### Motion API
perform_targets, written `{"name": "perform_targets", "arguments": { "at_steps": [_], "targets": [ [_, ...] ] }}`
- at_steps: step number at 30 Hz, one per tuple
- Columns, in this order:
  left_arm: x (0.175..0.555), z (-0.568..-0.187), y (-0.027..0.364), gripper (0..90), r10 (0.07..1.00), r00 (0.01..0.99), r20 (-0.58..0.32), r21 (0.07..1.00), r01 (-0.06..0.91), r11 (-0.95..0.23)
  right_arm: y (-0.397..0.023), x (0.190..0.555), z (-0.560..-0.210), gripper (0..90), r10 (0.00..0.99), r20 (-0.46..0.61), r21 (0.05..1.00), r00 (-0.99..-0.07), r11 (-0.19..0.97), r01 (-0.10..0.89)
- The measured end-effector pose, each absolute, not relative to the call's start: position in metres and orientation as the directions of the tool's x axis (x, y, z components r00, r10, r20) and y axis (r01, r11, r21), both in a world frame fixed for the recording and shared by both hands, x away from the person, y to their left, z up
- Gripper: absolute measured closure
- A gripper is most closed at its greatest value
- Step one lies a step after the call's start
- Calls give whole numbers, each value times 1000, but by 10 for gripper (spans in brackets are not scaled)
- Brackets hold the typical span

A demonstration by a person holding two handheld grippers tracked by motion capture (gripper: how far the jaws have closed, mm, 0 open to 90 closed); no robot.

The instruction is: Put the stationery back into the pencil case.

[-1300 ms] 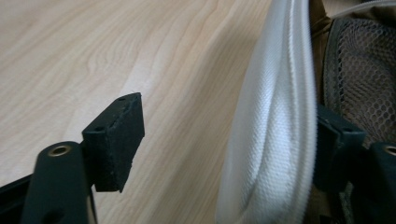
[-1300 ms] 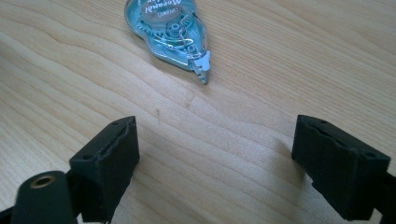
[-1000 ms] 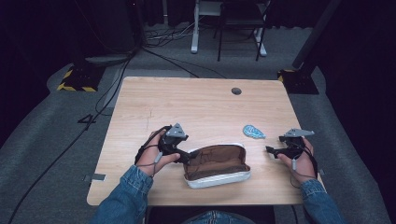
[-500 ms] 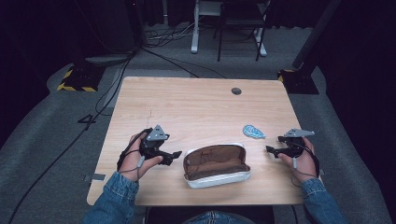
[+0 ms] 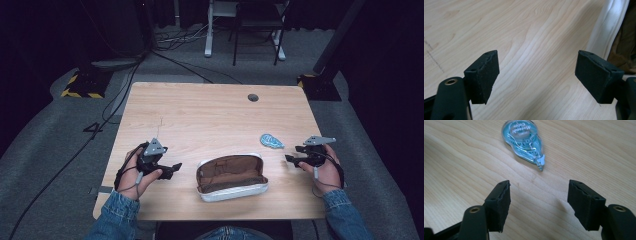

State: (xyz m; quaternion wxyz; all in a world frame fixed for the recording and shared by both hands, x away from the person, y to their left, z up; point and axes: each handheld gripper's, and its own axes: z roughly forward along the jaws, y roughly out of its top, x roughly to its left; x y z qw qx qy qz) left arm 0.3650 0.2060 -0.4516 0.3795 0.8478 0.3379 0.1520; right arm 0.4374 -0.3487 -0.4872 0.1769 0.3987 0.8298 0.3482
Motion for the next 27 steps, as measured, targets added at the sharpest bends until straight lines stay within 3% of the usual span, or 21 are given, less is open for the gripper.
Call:
{"name": "perform_targets", "arguments": {
  "at_steps": [22,27],
  "targets": [
    [346,-494,238,204,786,616,43,630,594,-500,-313,460,-461,355,727,-2,684,-687,503,529],
    [346,-497,240,176,793,608,27,647,595,-478,-304,470,-461,354,716,-9,676,-698,518,524]
  ]
}}
